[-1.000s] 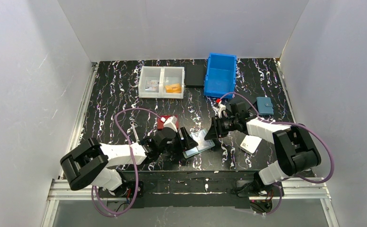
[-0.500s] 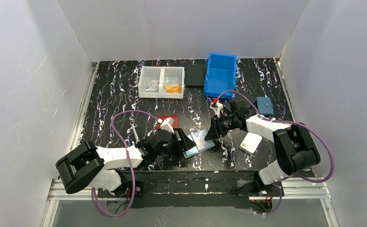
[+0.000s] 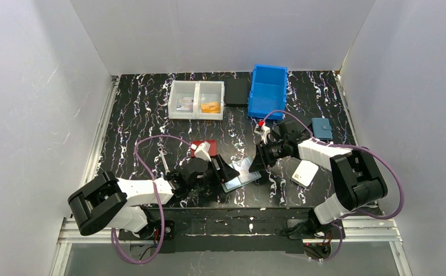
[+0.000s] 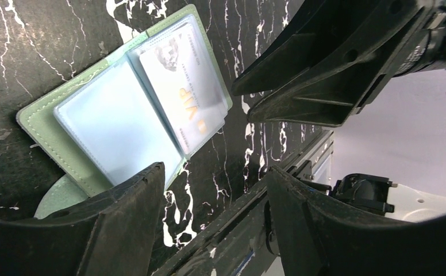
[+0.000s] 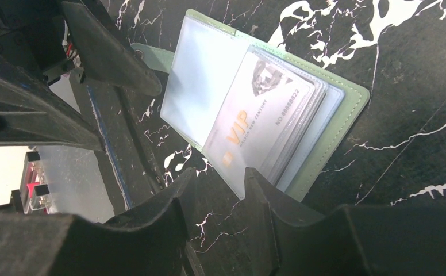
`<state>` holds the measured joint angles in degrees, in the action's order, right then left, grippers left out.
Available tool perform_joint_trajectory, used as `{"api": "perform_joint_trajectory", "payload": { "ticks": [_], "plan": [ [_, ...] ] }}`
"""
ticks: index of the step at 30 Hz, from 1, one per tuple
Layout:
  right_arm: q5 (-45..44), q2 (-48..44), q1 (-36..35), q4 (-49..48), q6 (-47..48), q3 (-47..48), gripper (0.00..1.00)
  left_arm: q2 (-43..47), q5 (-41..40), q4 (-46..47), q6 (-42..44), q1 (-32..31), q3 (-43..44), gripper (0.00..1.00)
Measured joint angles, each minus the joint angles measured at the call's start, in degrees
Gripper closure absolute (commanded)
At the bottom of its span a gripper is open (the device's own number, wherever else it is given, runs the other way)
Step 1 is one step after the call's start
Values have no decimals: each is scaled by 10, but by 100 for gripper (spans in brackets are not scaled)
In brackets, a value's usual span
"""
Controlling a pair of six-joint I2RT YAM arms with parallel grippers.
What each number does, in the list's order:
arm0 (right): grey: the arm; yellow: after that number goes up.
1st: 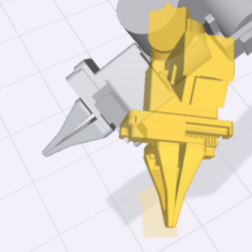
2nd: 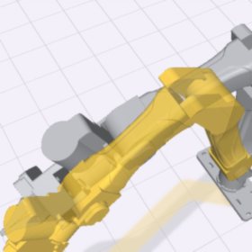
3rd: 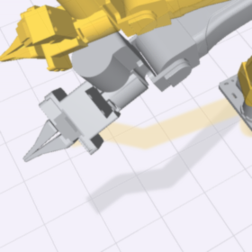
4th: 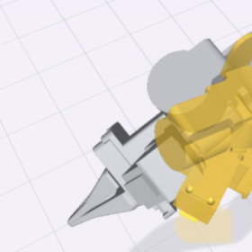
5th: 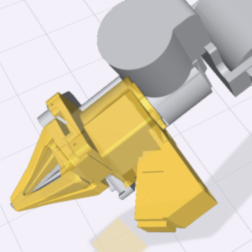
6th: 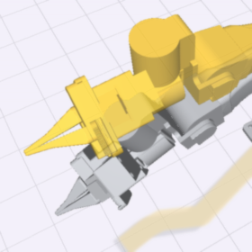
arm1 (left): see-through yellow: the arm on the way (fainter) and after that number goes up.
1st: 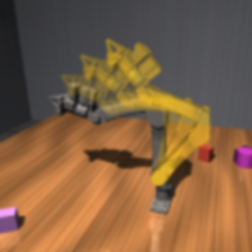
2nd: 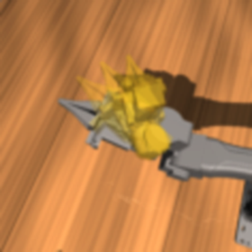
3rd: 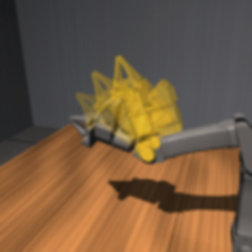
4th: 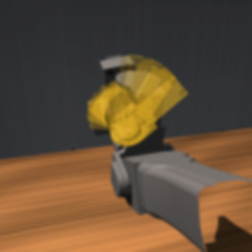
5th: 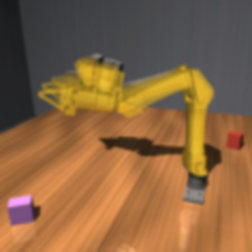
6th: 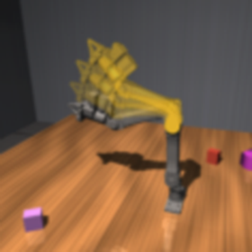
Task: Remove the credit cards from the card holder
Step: Remove the credit card from the card holder.
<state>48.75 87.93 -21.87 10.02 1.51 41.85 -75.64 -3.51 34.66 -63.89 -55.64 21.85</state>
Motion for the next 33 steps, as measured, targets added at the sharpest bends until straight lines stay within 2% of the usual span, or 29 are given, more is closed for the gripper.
{"api": "perform_joint_trajectory", "payload": {
  "ticks": [11, 20, 25, 29, 33],
  "plan": [
    [5, 14, 0, 2, -4, 0, 54, -28, 2, 86, -41, 4, -24, 36],
    [2, 17, 0, 1, -19, 0, 54, -57, 13, 111, -56, 12, -32, 38],
    [-13, 17, 0, -3, -39, 0, 55, -68, 14, 85, -60, 12, -22, 38],
    [-24, 17, 0, -12, -52, 0, 55, -69, 13, 51, -62, 12, -2, 44],
    [-29, 18, 0, -15, -61, 0, 56, -70, 11, 21, -63, 12, 12, 46]
  ]
}}
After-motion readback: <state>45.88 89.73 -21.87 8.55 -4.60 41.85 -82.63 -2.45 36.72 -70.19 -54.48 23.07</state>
